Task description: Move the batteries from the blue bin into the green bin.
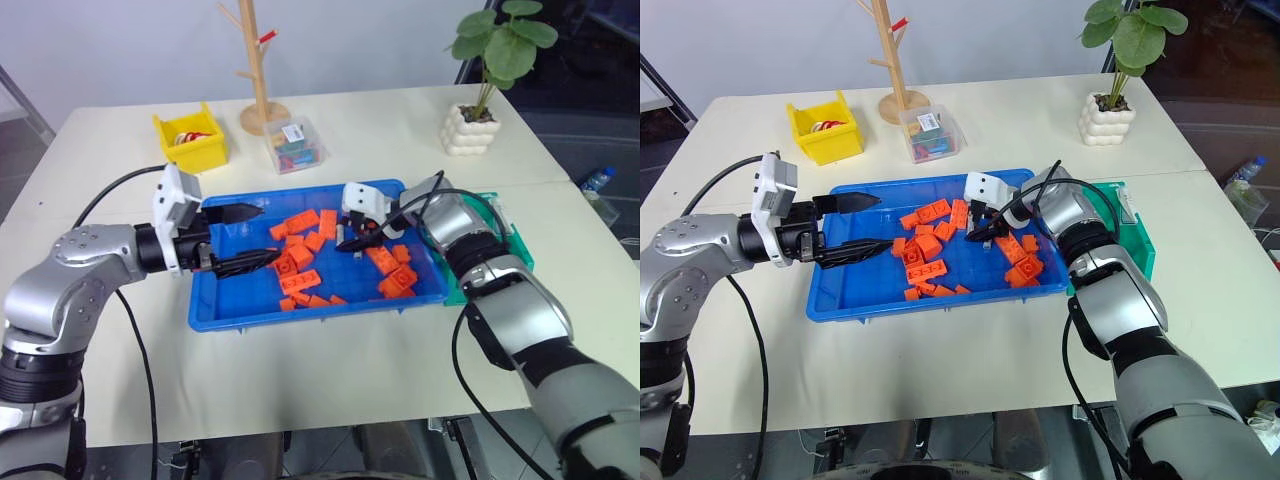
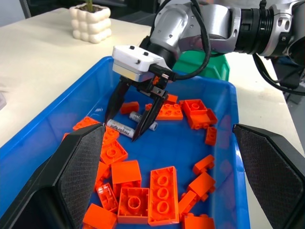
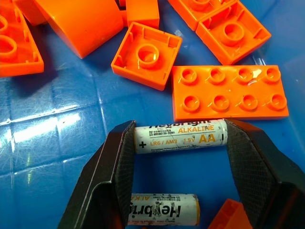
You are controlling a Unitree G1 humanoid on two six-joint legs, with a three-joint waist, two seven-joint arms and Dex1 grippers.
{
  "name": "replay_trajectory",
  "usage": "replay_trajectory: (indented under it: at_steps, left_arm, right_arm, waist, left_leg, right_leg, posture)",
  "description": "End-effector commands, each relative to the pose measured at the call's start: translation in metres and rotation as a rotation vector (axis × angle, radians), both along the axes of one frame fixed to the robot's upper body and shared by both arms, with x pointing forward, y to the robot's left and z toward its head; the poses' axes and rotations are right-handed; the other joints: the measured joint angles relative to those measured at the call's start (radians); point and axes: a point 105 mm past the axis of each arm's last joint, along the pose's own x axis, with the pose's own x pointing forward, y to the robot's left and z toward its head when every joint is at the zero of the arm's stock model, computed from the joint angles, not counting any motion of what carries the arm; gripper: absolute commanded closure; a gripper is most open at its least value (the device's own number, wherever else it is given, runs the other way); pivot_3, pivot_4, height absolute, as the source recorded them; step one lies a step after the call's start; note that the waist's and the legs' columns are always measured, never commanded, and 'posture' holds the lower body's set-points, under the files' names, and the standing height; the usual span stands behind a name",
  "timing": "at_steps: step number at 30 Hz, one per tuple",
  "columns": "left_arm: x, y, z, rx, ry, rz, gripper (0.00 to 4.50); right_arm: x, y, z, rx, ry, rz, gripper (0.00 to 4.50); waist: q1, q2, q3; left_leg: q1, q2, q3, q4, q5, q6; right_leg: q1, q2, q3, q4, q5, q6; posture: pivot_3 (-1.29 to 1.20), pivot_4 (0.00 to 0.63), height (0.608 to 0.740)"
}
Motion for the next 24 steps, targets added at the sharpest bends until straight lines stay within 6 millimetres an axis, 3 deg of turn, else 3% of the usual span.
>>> replay_trajectory:
  at_steps: [1, 5, 8, 12, 15, 20, 24]
  left_arm:
    - [-0.005, 0.0, 0.01, -0.001, -0.041, -0.012, 0.0]
    - [-0.007, -0.003, 0.01, 0.003, -0.034, -0.043, 0.0]
    - [-0.005, -0.007, 0.025, -0.081, -0.038, -0.065, 0.0]
    - [0.002, -0.011, 0.035, -0.111, -0.052, -0.087, 0.0]
    - [0.008, -0.014, 0.037, -0.116, -0.056, -0.101, 0.0]
    - [0.019, -0.022, 0.034, -0.13, -0.06, -0.126, 0.0]
    - [0.028, -0.031, 0.033, -0.161, -0.057, -0.143, 0.0]
  right_arm:
    - [0.004, -0.001, 0.009, 0.002, -0.029, -0.005, 2.28]
    - [0.007, -0.001, 0.034, 0.044, -0.08, -0.006, 2.28]
    - [0.009, -0.01, 0.067, 0.104, -0.129, -0.021, 2.28]
    - [0.005, -0.039, 0.109, 0.138, -0.195, -0.059, 2.28]
    - [-0.005, -0.065, 0.13, 0.138, -0.229, -0.1, 2.28]
    - [-0.027, -0.125, 0.135, 0.077, -0.257, -0.251, 2.28]
    - [-0.045, -0.149, 0.128, 0.065, -0.238, -0.339, 2.28]
  waist:
    - [0.0, 0.0, 0.0]
    - [0.0, 0.0, 0.0]
    - [0.003, 0.0, 0.0]
    - [0.003, 0.001, 0.0]
    - [0.003, 0.0, 0.0]
    - [0.01, 0.0, 0.0]
    - [0.013, 0.0, 0.0]
  left_leg:
    - [0.0, 0.0, 0.0, 0.0, 0.0, 0.0]
    - [0.0, 0.0, 0.0, 0.0, 0.0, 0.0]
    - [-0.001, 0.0, -0.001, 0.0, 0.0, 0.0]
    - [-0.001, -0.001, -0.001, 0.0, 0.0, 0.0]
    - [-0.001, -0.001, -0.001, -0.001, 0.0, 0.0]
    - [-0.001, -0.001, -0.001, 0.0, 0.0, 0.0]
    - [-0.001, 0.0, 0.001, 0.001, 0.0, 0.0]
  right_leg:
    - [0.0, 0.0, 0.0, 0.0, 0.0, 0.0]
    - [0.0, 0.0, 0.0, 0.0, 0.0, 0.0]
    - [0.0, 0.0, 0.0, 0.0, 0.0, 0.0]
    - [0.0, 0.0, 0.0, 0.0, 0.0, 0.0]
    - [0.0, 0.0, 0.0, 0.0, 0.0, 0.0]
    - [0.0, 0.0, 0.0, -0.001, 0.0, 0.0]
    - [0.0, 0.0, 0.0, -0.001, 0.0, 0.0]
  posture:
    - [0.0, 0.15, 0.74]
    - [0.0, 0.15, 0.74]
    - [0.0, 0.15, 0.74]
    - [0.0, 0.15, 0.74]
    - [0.0, 0.15, 0.74]
    - [0.0, 0.15, 0.74]
    - [0.0, 0.15, 0.74]
